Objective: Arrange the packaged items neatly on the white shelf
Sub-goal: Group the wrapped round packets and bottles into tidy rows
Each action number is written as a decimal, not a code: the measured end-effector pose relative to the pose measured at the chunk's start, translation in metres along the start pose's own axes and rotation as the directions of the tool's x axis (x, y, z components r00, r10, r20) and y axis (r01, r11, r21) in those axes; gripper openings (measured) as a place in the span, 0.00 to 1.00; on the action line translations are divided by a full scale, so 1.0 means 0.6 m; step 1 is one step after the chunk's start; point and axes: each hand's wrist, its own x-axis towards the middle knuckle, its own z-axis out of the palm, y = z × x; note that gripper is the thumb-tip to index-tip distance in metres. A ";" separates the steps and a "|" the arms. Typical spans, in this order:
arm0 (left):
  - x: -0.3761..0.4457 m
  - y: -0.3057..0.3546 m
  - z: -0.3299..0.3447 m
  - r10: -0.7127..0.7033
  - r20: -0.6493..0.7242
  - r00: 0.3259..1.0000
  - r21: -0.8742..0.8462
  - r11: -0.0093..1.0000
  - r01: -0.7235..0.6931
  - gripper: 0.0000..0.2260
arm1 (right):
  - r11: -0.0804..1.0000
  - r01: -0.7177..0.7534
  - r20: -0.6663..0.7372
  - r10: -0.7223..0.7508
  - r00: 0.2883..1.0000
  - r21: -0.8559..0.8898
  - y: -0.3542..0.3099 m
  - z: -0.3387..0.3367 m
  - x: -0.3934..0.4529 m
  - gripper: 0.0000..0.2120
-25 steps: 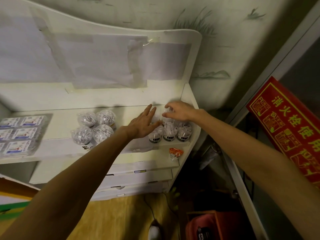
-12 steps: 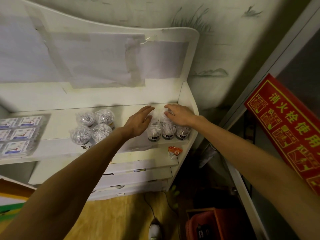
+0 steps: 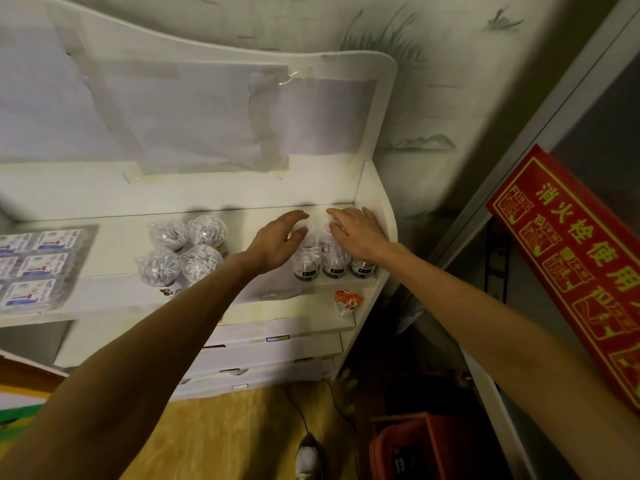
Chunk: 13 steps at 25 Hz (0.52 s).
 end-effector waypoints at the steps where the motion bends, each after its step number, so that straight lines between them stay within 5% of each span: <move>1: -0.001 0.000 -0.002 0.010 0.007 1.000 0.018 1.000 -0.010 0.20 | 1.000 0.005 -0.017 -0.005 1.000 -0.005 -0.001 0.003 -0.004 0.23; 13: 0.020 0.023 0.014 0.002 0.020 1.000 0.268 0.963 -0.007 0.28 | 0.998 0.020 -0.028 -0.022 0.999 -0.067 0.000 0.010 -0.015 0.25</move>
